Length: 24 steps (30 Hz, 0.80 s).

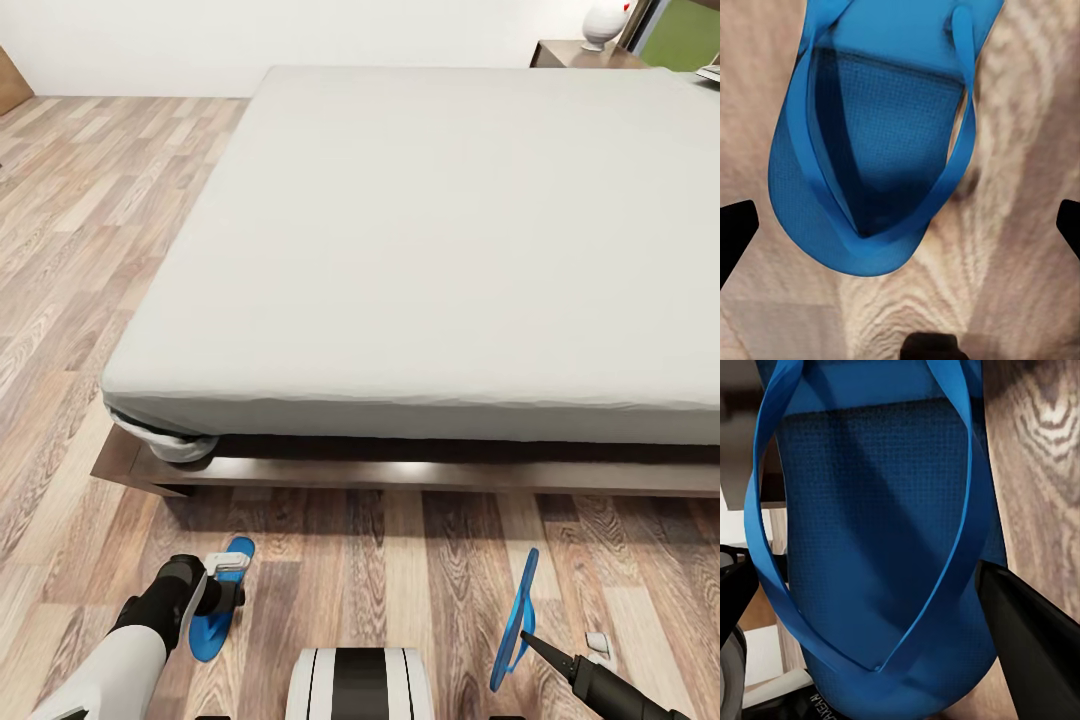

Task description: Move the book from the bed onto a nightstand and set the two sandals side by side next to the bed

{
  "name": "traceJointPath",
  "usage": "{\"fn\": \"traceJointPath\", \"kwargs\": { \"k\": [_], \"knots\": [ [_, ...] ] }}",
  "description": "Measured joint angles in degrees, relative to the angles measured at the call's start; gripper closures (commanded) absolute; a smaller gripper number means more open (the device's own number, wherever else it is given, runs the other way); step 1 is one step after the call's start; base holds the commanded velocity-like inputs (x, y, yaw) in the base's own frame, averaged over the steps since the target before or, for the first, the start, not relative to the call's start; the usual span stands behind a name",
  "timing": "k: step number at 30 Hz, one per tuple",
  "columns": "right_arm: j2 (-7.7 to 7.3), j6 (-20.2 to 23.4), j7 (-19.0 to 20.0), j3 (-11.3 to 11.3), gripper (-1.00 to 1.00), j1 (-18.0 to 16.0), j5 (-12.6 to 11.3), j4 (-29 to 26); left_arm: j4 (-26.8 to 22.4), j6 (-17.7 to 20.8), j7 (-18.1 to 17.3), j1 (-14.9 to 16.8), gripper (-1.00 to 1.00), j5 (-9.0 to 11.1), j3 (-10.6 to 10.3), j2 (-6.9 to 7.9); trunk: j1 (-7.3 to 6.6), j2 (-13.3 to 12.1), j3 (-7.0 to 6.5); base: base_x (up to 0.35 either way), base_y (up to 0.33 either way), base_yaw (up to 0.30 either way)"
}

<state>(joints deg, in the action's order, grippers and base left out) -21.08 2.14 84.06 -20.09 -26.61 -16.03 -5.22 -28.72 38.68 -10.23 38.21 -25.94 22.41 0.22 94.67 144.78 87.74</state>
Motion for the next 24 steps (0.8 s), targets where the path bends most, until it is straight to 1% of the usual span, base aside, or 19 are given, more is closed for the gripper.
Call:
{"fn": "traceJointPath", "kwargs": {
  "k": [5, 24],
  "knots": [
    [0.01, 0.0, 0.0, 0.0, 1.0, 0.0, 0.0, 0.0, 0.0, 0.0, 0.0, 0.0, -1.0, 0.0, 0.0, 0.0, 0.0, 0.0, 0.0, 0.0, 0.0, 0.0],
    [0.0, -0.1, 0.0, -0.1, 1.0, 0.0, 0.0, 0.0, 0.1, 0.0, 0.0, 0.0, -1.0, 0.0, 0.1, 0.0, -0.49, -0.3, -4.2, 0.0, 0.0, 0.0]
  ]
}}
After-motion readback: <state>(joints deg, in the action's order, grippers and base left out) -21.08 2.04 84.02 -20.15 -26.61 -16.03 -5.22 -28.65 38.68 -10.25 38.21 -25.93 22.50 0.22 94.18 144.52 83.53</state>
